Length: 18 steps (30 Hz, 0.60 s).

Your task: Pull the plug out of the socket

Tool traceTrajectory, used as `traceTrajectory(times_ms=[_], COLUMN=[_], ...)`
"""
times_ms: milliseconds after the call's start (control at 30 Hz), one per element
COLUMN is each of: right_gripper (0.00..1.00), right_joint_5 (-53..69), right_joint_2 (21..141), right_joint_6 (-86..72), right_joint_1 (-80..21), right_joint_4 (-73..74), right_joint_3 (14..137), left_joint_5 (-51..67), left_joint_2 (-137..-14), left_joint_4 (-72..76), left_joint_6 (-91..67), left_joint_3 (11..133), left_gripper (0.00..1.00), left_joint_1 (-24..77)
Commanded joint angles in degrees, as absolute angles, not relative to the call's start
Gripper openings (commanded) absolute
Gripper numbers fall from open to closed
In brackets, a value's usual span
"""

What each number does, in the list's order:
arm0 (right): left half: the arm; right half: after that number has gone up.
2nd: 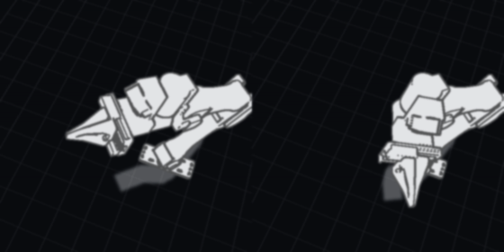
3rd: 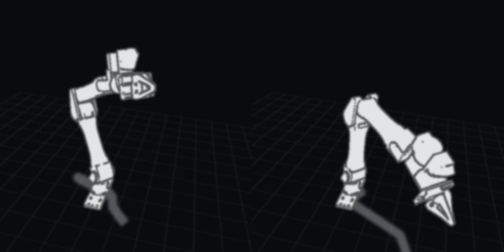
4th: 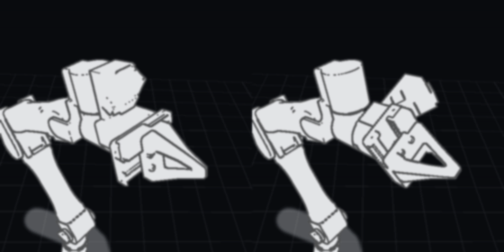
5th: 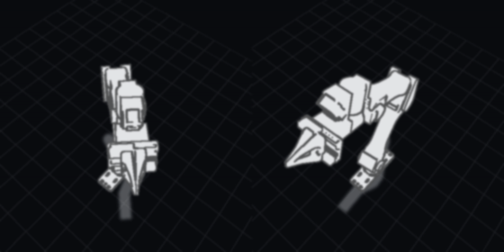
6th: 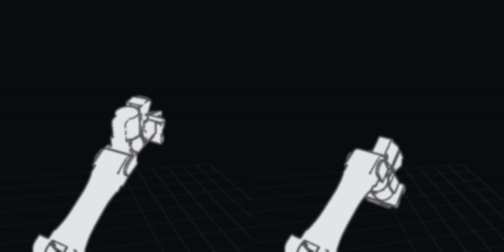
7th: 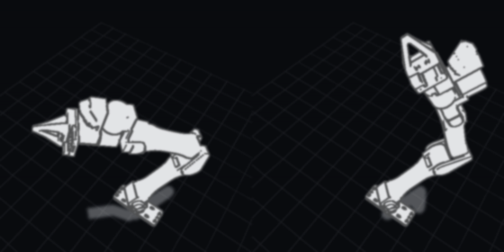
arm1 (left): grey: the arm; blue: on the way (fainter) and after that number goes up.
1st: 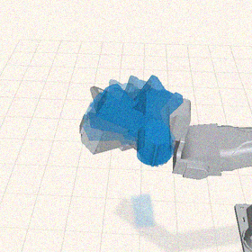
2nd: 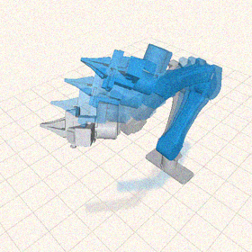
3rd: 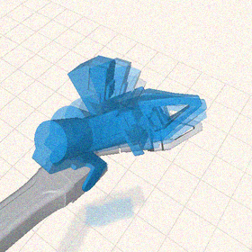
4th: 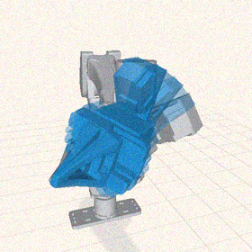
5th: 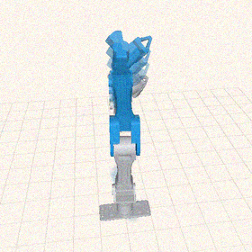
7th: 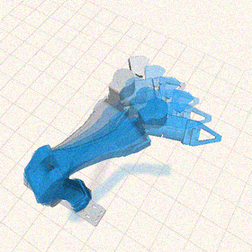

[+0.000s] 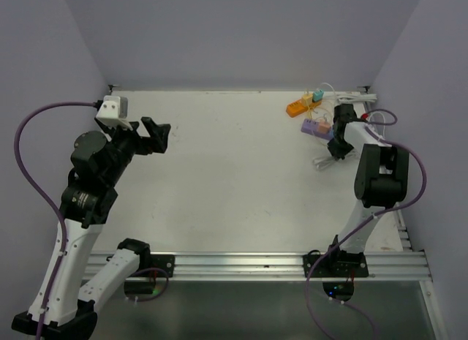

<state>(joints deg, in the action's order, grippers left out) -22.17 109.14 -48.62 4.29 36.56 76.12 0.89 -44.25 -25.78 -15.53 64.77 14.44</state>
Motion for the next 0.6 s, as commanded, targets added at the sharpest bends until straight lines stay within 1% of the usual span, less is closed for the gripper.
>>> traceTrajectory(times_ms=[0,200,367,567], right_gripper=[0.0,0.0,0.0,0.0], right_joint_5=[-17.5,-16.2,-11.1,-10.0], right_joint_2=[102.9,95.1,89.7,85.3], right_joint_6=[-47.3,-43.9,-40.8,-38.2], right_joint_1=[3.7,2.3,0.4,-9.8], right_joint_4=[37.7,38.9,39.9,41.6], right_joint_3=[71.6,65.6,61.1,58.8], left_joint_5=[1.8,2.5,2.7,2.5], left_joint_2=[-43.9,-43.8,-43.8,-43.8], left_joint_4=[-23.8,-23.4,-23.5,-24.1], left_joint_6=[-16.6,-17.3,-17.7,-17.7], left_joint_3=[65.1,64.8,64.7,64.5], left_gripper=[1.0,1.0,1.0,1.0], left_joint_1=[14.9,14.9,14.9,14.9])
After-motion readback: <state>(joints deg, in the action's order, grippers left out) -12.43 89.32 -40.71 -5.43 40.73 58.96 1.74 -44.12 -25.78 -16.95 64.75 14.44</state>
